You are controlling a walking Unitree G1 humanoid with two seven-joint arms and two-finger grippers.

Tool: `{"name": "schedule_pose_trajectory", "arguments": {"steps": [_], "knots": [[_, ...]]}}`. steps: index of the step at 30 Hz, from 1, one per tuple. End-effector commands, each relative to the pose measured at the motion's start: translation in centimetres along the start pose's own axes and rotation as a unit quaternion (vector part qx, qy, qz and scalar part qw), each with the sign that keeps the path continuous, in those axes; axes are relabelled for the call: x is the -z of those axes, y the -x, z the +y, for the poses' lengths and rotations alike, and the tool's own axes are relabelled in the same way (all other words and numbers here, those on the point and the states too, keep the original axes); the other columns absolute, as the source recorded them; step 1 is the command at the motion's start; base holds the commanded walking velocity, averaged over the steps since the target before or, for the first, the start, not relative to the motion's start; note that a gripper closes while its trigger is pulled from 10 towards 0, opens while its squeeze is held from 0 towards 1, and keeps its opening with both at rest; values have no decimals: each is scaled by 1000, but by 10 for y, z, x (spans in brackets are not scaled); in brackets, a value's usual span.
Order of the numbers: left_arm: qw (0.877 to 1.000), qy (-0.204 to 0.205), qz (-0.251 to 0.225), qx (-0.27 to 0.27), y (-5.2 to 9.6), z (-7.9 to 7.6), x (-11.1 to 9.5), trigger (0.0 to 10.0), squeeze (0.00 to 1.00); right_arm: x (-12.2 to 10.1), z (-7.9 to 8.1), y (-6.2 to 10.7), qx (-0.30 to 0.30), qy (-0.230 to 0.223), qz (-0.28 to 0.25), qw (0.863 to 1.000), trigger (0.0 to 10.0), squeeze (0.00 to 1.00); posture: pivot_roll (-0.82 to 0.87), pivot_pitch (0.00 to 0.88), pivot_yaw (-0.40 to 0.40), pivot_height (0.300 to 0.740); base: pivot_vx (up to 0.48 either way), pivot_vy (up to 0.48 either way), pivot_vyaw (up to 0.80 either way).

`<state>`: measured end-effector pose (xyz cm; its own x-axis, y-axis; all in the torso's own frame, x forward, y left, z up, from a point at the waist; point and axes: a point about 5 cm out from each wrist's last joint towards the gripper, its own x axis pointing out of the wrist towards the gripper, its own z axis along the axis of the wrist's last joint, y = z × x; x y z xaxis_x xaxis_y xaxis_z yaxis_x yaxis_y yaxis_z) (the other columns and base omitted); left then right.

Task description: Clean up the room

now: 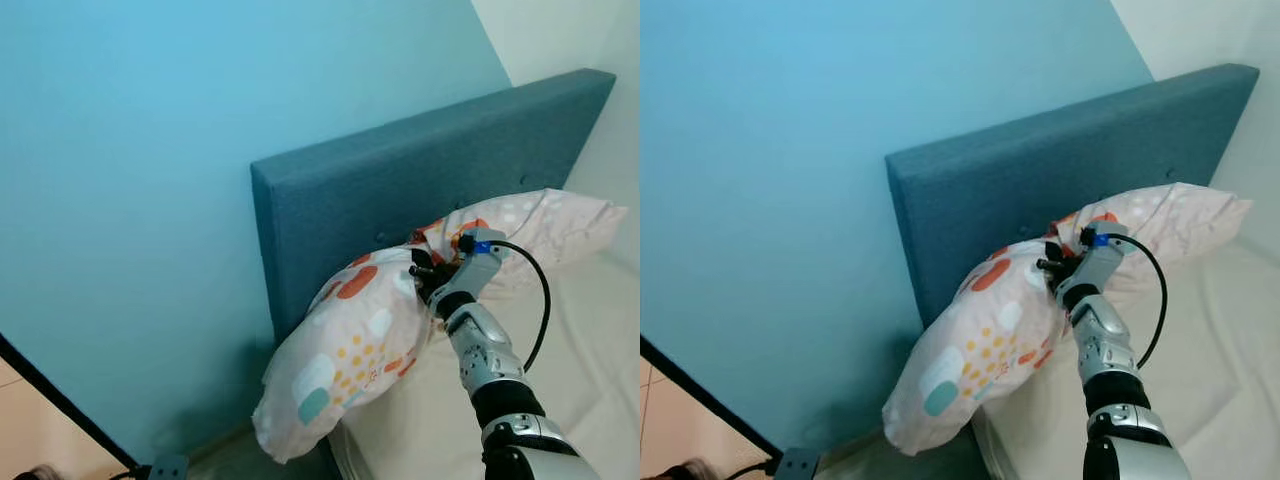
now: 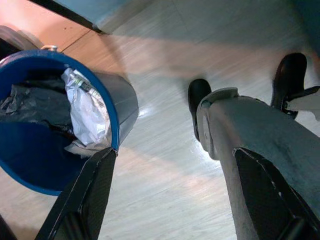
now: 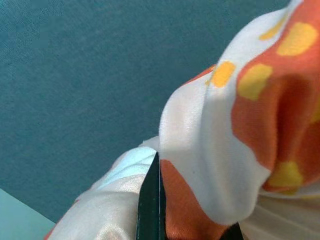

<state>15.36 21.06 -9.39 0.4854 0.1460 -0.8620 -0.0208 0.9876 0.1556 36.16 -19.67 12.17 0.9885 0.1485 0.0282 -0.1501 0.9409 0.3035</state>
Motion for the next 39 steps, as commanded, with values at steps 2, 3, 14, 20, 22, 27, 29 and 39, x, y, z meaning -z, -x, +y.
{"name": "schedule_pose_trajectory", "arguments": {"steps": [2, 3, 14, 20, 22, 27, 29, 39], "knots": [[1000, -1, 4, -10, 1, 7, 5, 10000, 0, -7, 9, -2, -23, 11, -27, 999, 10000, 0, -106, 81, -11, 740, 0, 0, 0], [1000, -1, 5, -10, 1, 7, 6, 10000, 0, -6, 8, -2, -23, 10, -26, 999, 10000, 0, -106, 87, -11, 740, 0, 0, 0], [1000, -6, 9, -8, 3, 6, 16, 10000, 0, -4, 0, -9, -11, 8, 10, 1000, 10000, 0, -87, 156, -27, 740, 0, 0, 0], [1000, -5, 15, -8, 7, 9, 32, 10000, 0, -57, -28, -19, 49, 10, -33, 998, 10000, 0, -32, 229, -37, 740, 0, 0, 0], [1000, -6, 11, -9, 10, 13, 39, 10000, 0, -92, -41, -21, 71, -8, -74, 995, 10000, 0, 3, 278, -38, 740, 0, 0, 0], [1000, -12, 11, -10, 13, 17, 48, 10000, 0, -117, -45, -23, 78, -21, -105, 991, 10000, 0, 12, 304, -36, 740, 0, 0, 0], [1000, -23, 17, -10, 16, 20, 57, 10000, 0, -135, -44, -25, 76, -41, -133, 987, 10000, 0, 22, 316, -29, 740, 0, 0, 0], [997, -71, 34, -11, 31, 38, 90, 10000, 0, -180, -47, -23, 71, -165, -232, 956, 10000, 0, 59, 383, -22, 740, 0, 0, 0]]}}
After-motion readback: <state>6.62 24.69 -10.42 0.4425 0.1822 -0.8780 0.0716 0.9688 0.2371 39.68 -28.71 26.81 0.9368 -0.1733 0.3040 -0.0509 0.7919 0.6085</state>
